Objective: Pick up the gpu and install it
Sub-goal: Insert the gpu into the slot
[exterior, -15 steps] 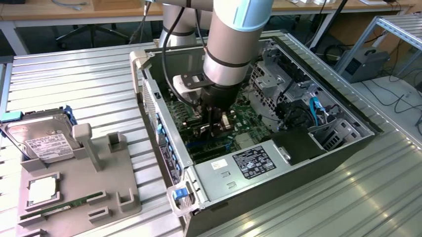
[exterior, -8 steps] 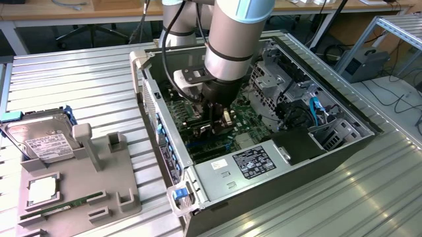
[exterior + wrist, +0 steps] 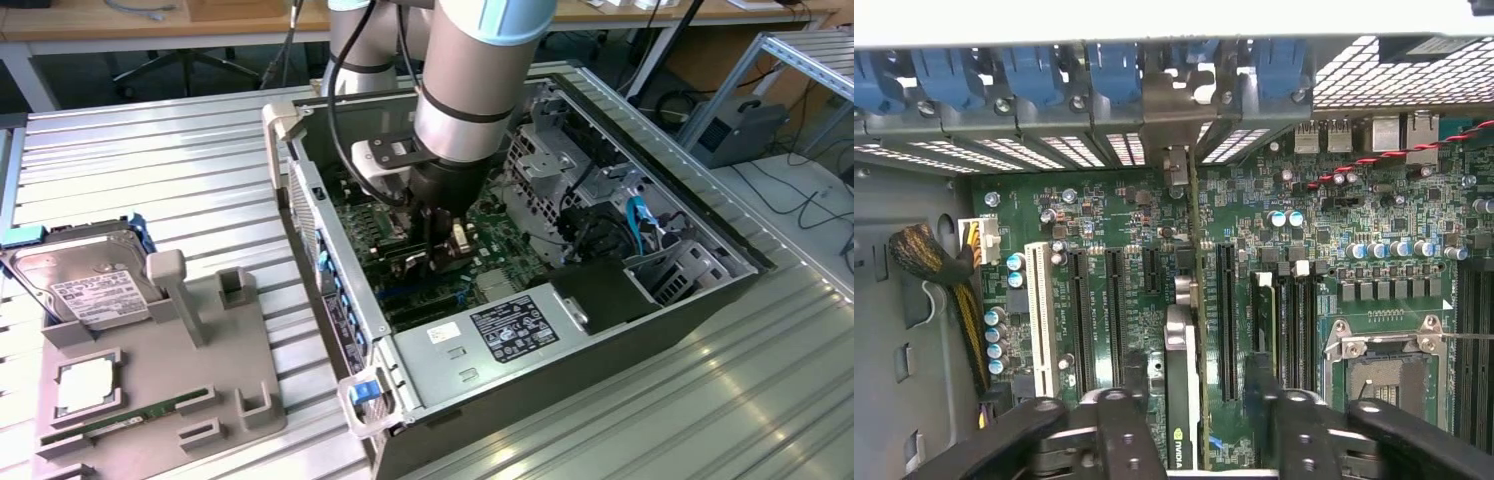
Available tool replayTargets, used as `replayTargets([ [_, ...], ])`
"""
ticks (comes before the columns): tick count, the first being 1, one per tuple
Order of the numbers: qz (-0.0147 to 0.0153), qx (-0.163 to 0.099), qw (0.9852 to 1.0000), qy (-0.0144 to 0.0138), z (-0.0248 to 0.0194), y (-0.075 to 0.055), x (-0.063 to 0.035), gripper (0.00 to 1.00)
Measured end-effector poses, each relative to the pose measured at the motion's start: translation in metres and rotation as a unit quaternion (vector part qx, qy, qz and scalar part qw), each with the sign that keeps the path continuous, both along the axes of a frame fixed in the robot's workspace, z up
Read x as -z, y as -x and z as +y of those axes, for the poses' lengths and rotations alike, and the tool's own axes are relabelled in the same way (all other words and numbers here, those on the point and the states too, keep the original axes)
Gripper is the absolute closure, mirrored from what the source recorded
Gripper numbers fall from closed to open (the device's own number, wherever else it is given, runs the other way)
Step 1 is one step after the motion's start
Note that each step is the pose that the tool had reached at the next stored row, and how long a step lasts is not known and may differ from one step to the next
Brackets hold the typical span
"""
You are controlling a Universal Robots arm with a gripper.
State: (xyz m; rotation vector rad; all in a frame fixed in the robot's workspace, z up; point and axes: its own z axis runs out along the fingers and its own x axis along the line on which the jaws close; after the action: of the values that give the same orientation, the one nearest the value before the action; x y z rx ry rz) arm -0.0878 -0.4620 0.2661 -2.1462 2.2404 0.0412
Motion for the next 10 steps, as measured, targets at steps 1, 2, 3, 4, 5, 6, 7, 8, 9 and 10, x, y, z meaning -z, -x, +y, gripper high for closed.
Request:
replayTargets([
  [1,0.0000,0.000,1.0000,0.0000,0.0000,0.0000,0.0000,0.63],
  [2,0.0000,0.000,1.0000,0.0000,0.0000,0.0000,0.0000,0.63],
  [3,0.0000,0.000,1.0000,0.0000,0.0000,0.0000,0.0000,0.63],
  [4,0.0000,0.000,1.0000,0.0000,0.0000,0.0000,0.0000,0.63],
  [5,0.0001,0.000,1.0000,0.0001,-0.0005,-0.0001,-0.0002,0.63],
  [6,0.0000,0.000,1.0000,-0.0001,-0.0010,-0.0003,-0.0003,0.63],
  [7,0.0000,0.000,1.0000,-0.0001,-0.0009,-0.0003,-0.0003,0.63],
  [8,0.0000,0.000,1.0000,0.0000,-0.0010,-0.0003,-0.0003,0.63],
  [9,0.0000,0.000,1.0000,0.0000,-0.0010,-0.0003,-0.0003,0.71],
  [10,0.0000,0.000,1.0000,0.0000,-0.0010,-0.0003,-0.0003,0.73],
])
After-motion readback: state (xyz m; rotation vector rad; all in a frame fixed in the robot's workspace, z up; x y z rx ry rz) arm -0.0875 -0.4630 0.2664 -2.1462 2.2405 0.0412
